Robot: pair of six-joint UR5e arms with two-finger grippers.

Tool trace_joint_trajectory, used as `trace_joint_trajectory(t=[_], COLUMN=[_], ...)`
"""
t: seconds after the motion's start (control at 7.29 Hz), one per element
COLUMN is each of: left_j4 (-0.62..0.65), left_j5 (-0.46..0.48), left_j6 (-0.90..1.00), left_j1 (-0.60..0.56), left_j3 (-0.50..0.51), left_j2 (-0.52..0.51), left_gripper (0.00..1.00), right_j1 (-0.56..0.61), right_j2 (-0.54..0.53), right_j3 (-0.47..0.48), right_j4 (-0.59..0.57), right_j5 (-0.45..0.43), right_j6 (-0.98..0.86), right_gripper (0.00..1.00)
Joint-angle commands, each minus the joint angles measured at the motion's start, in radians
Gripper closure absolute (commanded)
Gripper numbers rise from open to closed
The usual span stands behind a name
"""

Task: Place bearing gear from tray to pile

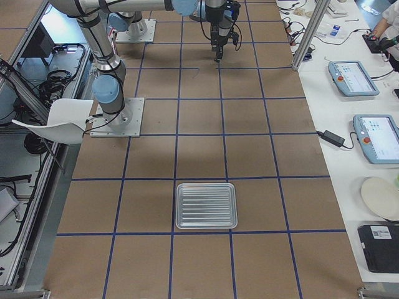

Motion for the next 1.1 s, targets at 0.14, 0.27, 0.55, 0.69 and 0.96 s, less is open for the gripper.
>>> trace_joint_trajectory(t=[0.14,0.27,0.55,0.69,0.96], left_j4=[-0.011,-0.011,-0.014,-0.020,-0.025], left_j5=[-0.021,-0.019,-0.010,-0.010,-0.010], left_j6=[0.005,0.005,0.005,0.005,0.005], left_j1=[0.001,0.002,0.002,0.001,0.001], left_j3=[-0.007,-0.007,-0.009,-0.010,-0.009], left_j2=[0.011,-0.001,-0.003,0.003,0.003], left_gripper=[0.62,0.62,0.62,0.61,0.59], right_j1=[-0.004,-0.002,-0.002,-0.002,-0.002], right_j2=[0.044,0.044,0.044,0.044,0.044], right_j3=[-0.076,-0.074,-0.074,-0.073,-0.073], right_j4=[0.066,0.063,0.058,0.060,0.062], right_j5=[0.030,0.036,0.030,0.028,0.035], right_j6=[0.007,0.009,0.009,0.009,0.009], right_gripper=[0.00,0.00,0.00,0.00,0.00])
